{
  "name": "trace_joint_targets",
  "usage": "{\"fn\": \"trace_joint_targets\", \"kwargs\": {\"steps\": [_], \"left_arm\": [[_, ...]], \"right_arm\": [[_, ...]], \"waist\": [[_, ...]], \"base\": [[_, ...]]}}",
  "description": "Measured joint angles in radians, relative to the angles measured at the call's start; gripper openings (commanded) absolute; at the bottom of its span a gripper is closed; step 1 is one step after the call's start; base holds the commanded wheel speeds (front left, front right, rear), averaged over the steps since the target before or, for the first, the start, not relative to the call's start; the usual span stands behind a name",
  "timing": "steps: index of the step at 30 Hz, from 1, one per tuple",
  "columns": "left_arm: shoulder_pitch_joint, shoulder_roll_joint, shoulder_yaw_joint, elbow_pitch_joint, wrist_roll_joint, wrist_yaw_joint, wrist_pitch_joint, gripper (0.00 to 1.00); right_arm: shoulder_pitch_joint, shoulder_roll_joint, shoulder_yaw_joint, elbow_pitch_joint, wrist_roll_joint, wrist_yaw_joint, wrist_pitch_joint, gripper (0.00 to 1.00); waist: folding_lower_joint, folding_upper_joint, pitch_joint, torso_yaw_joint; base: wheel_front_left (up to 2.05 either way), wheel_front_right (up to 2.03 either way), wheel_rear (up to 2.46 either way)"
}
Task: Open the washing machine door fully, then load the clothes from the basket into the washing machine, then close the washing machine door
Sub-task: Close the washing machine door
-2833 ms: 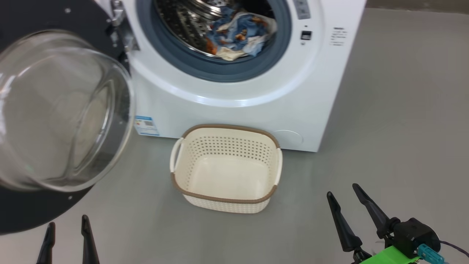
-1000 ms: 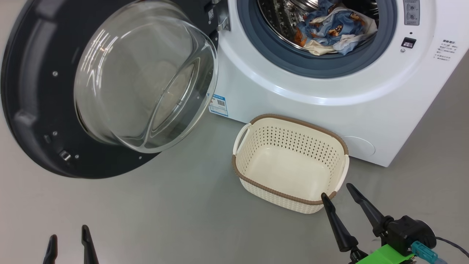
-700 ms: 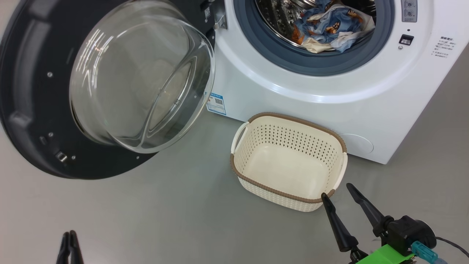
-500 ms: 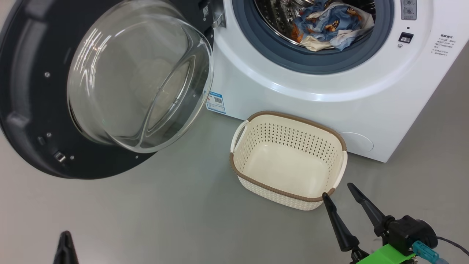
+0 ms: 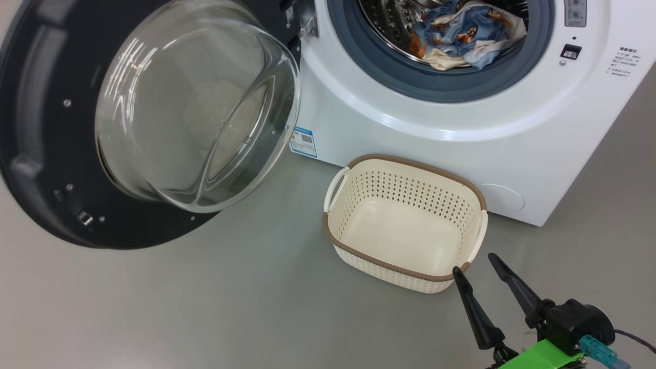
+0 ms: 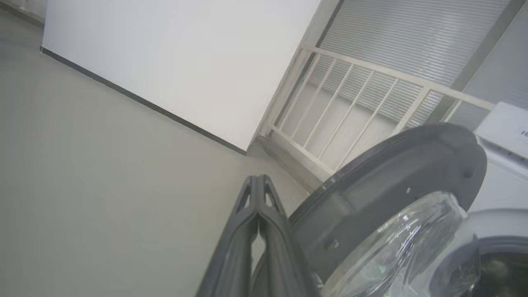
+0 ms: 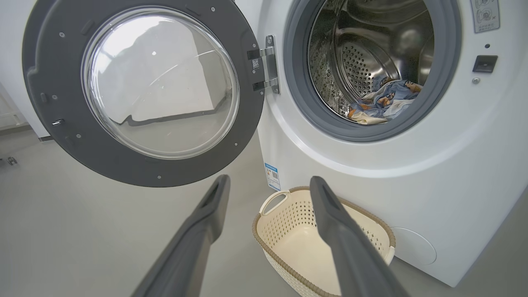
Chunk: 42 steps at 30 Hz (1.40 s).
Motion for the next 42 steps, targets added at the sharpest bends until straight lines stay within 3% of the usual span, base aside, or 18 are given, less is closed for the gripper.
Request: {"fn": "trace_joint_targets", "kwargs": {"steps": [4, 5, 10, 20, 31, 42], "left_arm": [[-0.14, 0.073, 0.091, 0.112, -0.183, -0.023, 0.087, 0.0], [-0.14, 0.073, 0.091, 0.112, -0.183, -0.023, 0.087, 0.0], [-0.275, 0.181, 0.13, 0.257, -0.294, -0.045, 0.18, 0.0], [-0.498, 0.309, 0.181, 0.531, -0.48, -0.038, 0.372, 0.0], [-0.55, 0.316, 0.218, 0.649, -0.602, -0.072, 0.49, 0.0], [-0.55, 0.286, 0.216, 0.653, -0.684, -0.089, 0.629, 0.0]], "right_arm": [[0.0, -0.007, 0.001, -0.011, 0.0, 0.0, 0.01, 1.0], [0.0, -0.007, 0.001, -0.011, 0.0, 0.0, 0.01, 1.0], [0.0, -0.025, 0.0, -0.026, 0.0, 0.0, 0.028, 1.0], [-0.001, -0.065, -0.013, -0.081, 0.0, 0.0, 0.078, 1.0], [-0.014, -0.113, -0.032, -0.151, -0.007, 0.0, 0.129, 1.0], [-0.019, -0.121, -0.04, -0.184, -0.01, 0.0, 0.16, 1.0]], "waist": [[0.0, 0.0, 0.009, -0.008], [0.0, 0.0, 0.009, -0.008], [0.0, 0.0, 0.027, -0.023], [0.0, 0.0, 0.08, -0.063], [0.0, 0.0, 0.157, -0.112], [0.0, 0.0, 0.179, -0.126]], "base": [[0.0, 0.0, 0.0], [0.0, 0.0, 0.0], [0.0, 0.0, 0.0], [0.0, 0.0, 0.0], [0.0, 0.0, 0.0], [0.0, 0.0, 0.0]]}}
